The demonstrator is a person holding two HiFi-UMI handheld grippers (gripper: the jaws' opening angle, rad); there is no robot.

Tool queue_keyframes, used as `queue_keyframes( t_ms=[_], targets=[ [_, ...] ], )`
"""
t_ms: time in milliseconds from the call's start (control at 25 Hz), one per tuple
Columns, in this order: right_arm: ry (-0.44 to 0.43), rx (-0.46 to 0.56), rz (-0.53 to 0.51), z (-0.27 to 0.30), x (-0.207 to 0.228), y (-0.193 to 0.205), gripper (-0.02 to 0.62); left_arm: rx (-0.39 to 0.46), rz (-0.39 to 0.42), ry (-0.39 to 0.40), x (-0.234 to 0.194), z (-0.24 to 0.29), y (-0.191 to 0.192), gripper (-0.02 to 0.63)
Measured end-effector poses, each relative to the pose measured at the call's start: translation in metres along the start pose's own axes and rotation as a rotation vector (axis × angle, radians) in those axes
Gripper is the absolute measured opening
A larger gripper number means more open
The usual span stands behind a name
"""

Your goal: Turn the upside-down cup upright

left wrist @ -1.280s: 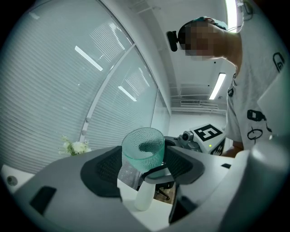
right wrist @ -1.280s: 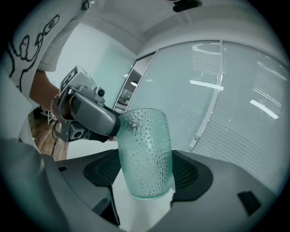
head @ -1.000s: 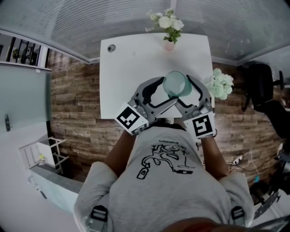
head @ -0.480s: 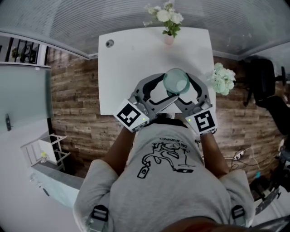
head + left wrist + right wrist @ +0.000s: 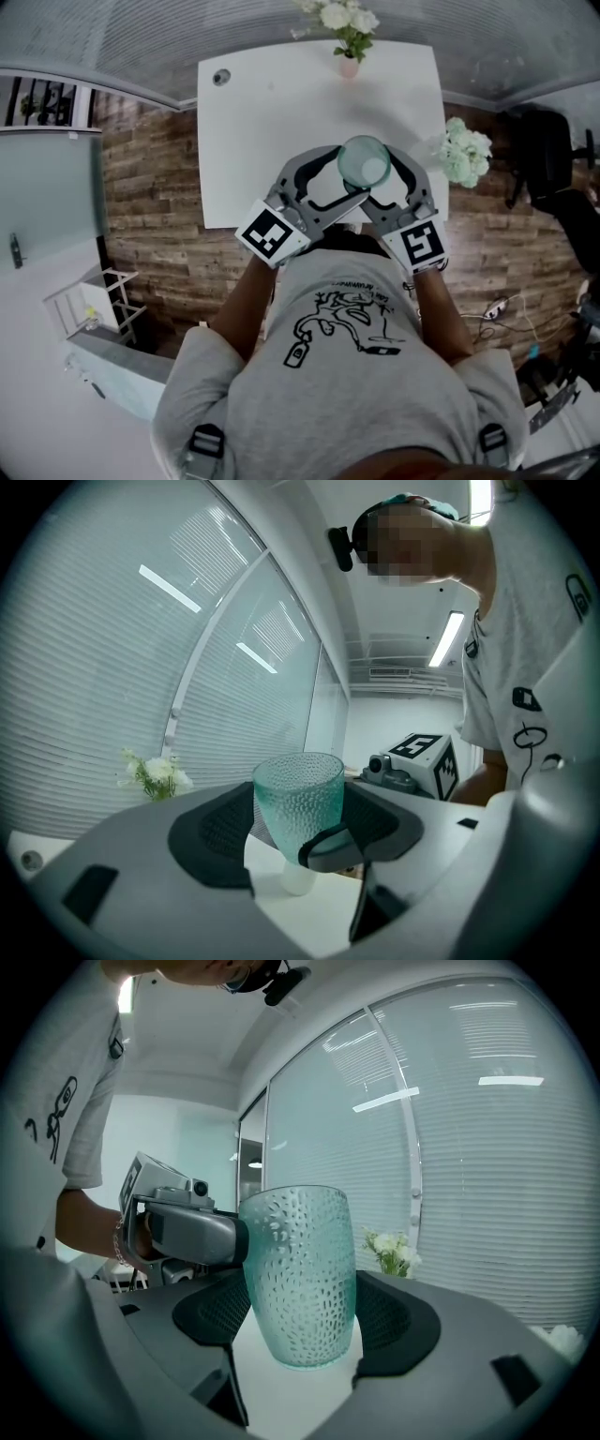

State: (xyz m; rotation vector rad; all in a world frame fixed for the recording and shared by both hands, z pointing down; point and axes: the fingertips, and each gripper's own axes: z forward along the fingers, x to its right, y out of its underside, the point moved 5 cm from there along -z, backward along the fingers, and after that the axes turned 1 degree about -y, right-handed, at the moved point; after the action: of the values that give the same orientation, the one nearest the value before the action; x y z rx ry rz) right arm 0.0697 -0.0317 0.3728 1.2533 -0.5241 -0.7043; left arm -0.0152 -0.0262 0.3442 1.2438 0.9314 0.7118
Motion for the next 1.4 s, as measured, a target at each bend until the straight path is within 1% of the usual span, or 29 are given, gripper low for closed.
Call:
queue_keyframes(
  t_ms=[280, 600, 800, 960, 1240, 1400],
  targets=[
    [-0.012, -0.035, 0.016, 0.004, 0.0, 0.016, 0.347, -0.042, 0.043, -0.007, 0.0, 0.002, 0.013, 0.299],
    [-0.027, -0.072, 0.065, 0.009, -0.002, 0.042, 0.347, -0.084, 0.073, -0.021, -0.001, 0.005, 0.035, 0.299],
    [-0.04, -0.084, 0.073, 0.014, -0.004, 0.054, 0.347, -0.1, 0.131, -0.024, -0.001, 0.005, 0.045, 0.299],
    [-0.046, -0.108, 0.091, 0.017, -0.007, 0.064, 0.347, -0.113, 0.16, -0.027, -0.001, 0.004, 0.054, 0.299],
    [-0.065, -0.152, 0.114, 0.025, -0.01, 0.086, 0.347, -0.137, 0.169, -0.038, -0.005, 0.004, 0.074, 0.299],
    [-0.075, -0.172, 0.11, 0.03, -0.01, 0.098, 0.347, -0.16, 0.188, -0.039, -0.008, 0.005, 0.085, 0.299]
  ],
)
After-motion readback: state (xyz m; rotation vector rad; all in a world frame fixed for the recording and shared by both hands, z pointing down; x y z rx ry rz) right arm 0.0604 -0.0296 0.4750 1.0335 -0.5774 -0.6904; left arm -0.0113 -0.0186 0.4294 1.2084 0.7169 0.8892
